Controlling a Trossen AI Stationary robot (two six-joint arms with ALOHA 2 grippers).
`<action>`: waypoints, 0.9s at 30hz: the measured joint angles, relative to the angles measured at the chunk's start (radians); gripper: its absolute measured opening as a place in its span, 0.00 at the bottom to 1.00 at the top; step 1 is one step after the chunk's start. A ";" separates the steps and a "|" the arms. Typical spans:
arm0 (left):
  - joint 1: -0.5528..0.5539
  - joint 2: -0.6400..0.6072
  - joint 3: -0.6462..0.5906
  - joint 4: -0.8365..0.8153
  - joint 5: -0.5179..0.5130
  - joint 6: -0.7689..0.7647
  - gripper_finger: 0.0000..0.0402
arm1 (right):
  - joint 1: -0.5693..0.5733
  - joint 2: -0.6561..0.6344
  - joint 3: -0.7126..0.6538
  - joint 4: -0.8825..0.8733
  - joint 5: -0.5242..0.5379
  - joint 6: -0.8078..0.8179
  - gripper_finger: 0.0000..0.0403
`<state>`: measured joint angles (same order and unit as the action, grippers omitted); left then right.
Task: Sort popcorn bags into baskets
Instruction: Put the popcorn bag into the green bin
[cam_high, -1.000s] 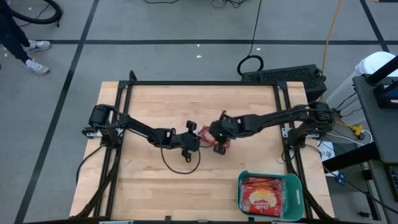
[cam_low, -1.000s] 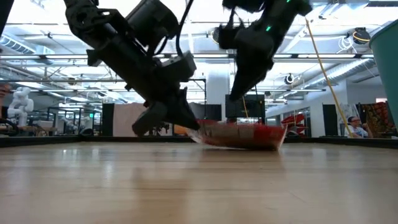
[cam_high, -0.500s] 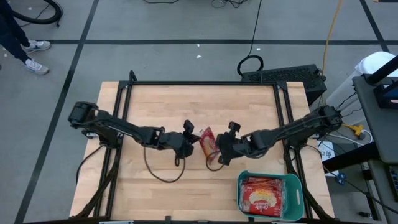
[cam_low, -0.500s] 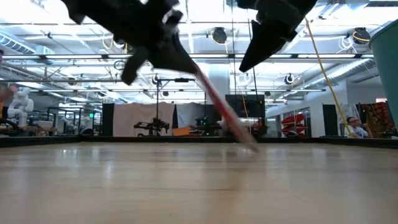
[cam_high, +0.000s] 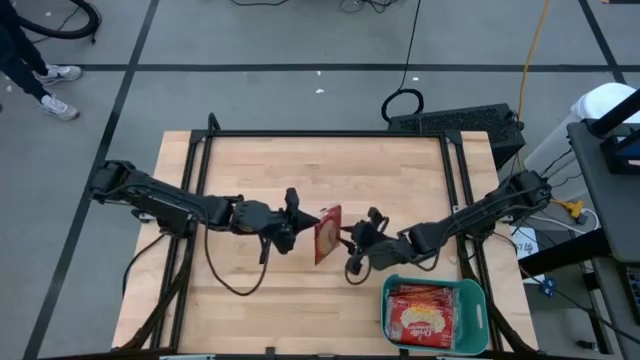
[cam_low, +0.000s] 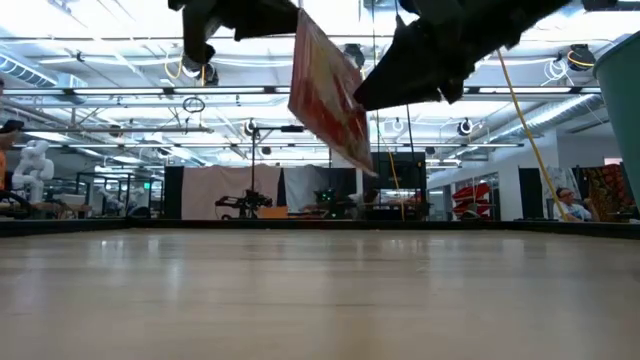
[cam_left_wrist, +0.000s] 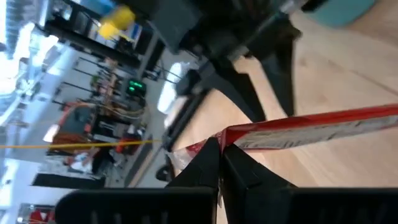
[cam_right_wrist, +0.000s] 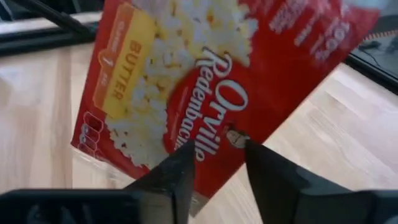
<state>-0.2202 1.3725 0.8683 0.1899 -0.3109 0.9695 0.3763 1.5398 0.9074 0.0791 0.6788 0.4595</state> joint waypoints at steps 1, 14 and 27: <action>-0.005 0.000 0.001 0.005 -0.002 0.007 0.01 | 0.000 0.000 -0.024 0.052 0.000 -0.010 0.34; -0.099 -0.007 0.000 0.092 -0.001 0.052 0.01 | -0.005 0.001 -0.216 0.542 -0.116 0.000 0.59; -0.118 -0.007 0.000 0.165 0.027 0.107 0.01 | -0.010 0.002 -0.251 0.815 -0.316 -0.068 0.18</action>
<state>-0.3382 1.3651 0.8684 0.3550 -0.2840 1.0760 0.3664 1.5421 0.6567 0.8940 0.3629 0.3916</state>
